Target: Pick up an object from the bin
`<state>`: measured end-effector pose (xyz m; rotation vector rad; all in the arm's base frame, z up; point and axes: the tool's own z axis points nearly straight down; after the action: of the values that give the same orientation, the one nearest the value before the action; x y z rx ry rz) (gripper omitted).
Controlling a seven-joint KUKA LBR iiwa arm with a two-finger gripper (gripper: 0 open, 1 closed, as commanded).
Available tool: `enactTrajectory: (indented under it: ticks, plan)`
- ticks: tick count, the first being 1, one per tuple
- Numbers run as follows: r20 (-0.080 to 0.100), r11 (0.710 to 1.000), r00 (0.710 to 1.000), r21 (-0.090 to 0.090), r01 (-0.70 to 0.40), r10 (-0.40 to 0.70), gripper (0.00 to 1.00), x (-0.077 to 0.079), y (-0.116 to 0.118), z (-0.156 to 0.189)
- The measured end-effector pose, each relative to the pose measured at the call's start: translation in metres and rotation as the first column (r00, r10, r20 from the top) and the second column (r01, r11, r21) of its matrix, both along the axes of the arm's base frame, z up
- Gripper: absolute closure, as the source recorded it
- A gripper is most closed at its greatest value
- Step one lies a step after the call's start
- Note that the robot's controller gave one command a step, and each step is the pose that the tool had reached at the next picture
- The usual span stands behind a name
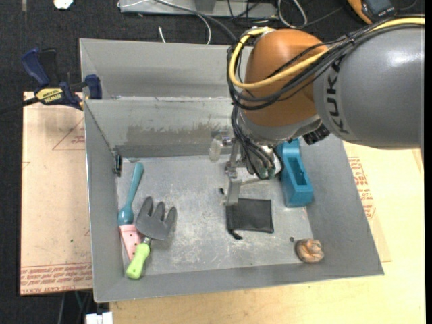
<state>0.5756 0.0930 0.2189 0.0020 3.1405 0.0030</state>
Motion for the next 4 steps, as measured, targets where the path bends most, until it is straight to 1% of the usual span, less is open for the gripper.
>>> enactTrajectory:
  ticks: [1, 2, 3, 4]
  plan:
    - [0.0, 1.0, 1.0, 0.0, 0.0, 0.0, 0.0, 0.0, 0.0, 0.0]
    - [-0.001, 0.999, 0.999, 0.001, 0.037, -0.037, 0.0, -0.029, -0.033, 0.017]
    - [0.009, 0.999, 0.999, 0.002, 0.044, -0.044, 0.0, -0.01, -0.065, -0.032]
    - [0.005, 0.976, 0.976, 0.004, 0.219, -0.219, 0.0, -0.038, -0.065, -0.076]
